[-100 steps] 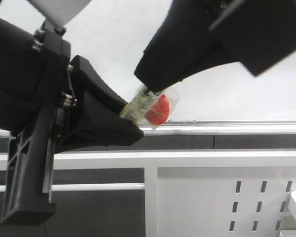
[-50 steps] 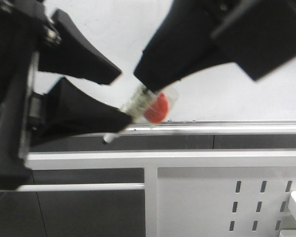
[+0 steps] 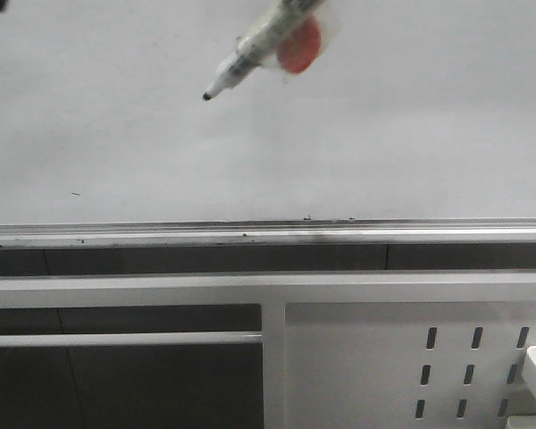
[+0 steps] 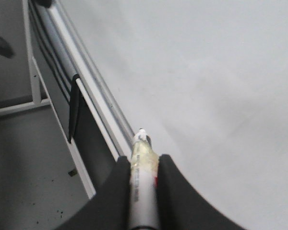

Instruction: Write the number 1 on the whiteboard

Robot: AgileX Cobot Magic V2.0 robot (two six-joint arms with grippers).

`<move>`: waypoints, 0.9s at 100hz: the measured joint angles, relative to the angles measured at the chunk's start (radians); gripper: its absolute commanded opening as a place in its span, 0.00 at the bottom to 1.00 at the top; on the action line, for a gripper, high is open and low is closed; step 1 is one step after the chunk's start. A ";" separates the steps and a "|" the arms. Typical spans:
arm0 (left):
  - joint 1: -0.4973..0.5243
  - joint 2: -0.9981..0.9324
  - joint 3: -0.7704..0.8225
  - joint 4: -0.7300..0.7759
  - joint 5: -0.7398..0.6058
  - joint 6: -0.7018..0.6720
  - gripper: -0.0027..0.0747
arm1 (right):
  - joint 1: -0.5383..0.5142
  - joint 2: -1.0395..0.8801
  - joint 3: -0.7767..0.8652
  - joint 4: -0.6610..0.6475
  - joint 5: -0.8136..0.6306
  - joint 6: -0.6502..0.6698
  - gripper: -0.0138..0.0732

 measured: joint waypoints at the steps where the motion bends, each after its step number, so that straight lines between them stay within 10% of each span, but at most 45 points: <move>1: 0.000 -0.015 0.006 -0.008 0.003 0.000 0.22 | -0.003 -0.002 0.000 0.000 -0.004 0.002 0.08; 9: 0.000 -0.083 0.047 -0.039 0.012 -0.011 0.01 | -0.010 -0.036 0.002 0.000 -0.020 0.004 0.08; 50: 0.050 -0.187 0.242 -0.060 -0.077 -0.197 0.01 | -0.010 -0.188 0.277 0.166 -0.384 0.007 0.08; 90: 0.437 -0.185 0.302 -0.171 -0.403 -0.209 0.01 | -0.010 -0.136 0.367 0.199 -0.597 0.007 0.08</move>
